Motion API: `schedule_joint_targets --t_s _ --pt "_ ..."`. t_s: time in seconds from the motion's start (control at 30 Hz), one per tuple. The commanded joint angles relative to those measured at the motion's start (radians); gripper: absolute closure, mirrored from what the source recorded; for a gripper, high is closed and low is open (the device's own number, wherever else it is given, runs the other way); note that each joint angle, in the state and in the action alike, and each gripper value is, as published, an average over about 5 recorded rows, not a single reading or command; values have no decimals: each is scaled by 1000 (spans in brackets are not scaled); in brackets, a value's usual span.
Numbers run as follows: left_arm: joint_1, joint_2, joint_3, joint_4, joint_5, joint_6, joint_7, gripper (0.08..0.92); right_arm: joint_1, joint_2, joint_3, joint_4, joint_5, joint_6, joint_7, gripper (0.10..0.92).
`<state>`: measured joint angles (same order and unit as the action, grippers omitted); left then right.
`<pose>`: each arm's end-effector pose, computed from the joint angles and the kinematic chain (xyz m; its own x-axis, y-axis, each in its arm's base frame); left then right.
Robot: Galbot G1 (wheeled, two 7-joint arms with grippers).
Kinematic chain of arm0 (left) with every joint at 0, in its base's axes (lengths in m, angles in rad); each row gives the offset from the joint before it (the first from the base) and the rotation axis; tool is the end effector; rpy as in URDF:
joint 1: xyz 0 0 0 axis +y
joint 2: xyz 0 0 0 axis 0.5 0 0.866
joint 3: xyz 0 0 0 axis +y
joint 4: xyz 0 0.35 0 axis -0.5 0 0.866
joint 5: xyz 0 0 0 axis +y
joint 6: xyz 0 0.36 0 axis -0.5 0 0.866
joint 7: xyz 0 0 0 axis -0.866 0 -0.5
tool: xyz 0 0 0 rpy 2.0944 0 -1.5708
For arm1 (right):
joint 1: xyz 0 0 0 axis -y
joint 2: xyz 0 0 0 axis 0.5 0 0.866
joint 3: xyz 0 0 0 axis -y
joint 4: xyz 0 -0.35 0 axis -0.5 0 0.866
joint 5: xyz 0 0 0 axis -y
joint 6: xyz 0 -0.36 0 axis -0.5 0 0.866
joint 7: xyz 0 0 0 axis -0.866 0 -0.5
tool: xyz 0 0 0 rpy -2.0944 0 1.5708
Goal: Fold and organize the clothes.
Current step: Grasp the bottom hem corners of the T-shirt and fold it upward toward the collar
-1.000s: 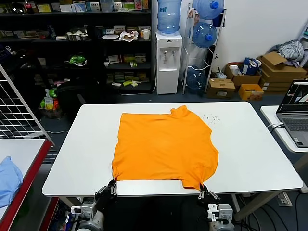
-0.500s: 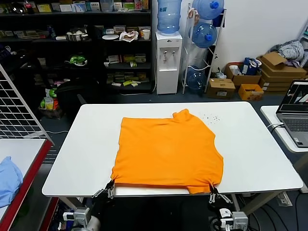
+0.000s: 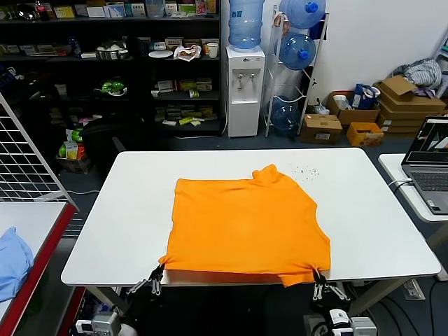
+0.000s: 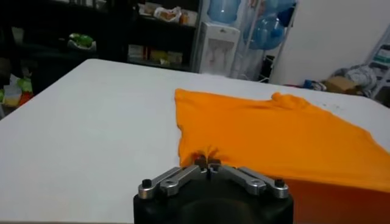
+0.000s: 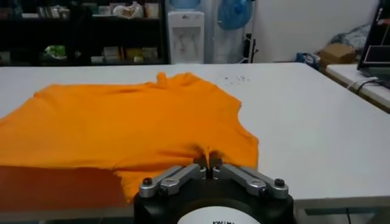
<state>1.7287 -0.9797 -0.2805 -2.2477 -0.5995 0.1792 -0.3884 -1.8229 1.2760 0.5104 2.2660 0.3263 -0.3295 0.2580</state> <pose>0.1227 0.0133 -0.2811 -0.8934 0.1746 0.4139 0.1121 0.9789 -0.1709 0.1166 -0.0312 -0.2759 -0.9001 0.0375 0.4341 0.0486 0.9987 0.0145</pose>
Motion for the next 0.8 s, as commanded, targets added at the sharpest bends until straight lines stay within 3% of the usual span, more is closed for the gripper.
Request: schedule_joint_targets --t_s 0.03,0.33,0.8 --pt "-167 61 6 55 -93 -1 -5 905 240 -61 -18 -76 92 -47 48 902" --pt "-461 66 140 279 -126 2 -12 905 517 -98 -110 -245 190 -111 107 902" --pt "-628 40 235 424 -123 22 -23 905 689 -82 -219 -386 215 -150 100 897"
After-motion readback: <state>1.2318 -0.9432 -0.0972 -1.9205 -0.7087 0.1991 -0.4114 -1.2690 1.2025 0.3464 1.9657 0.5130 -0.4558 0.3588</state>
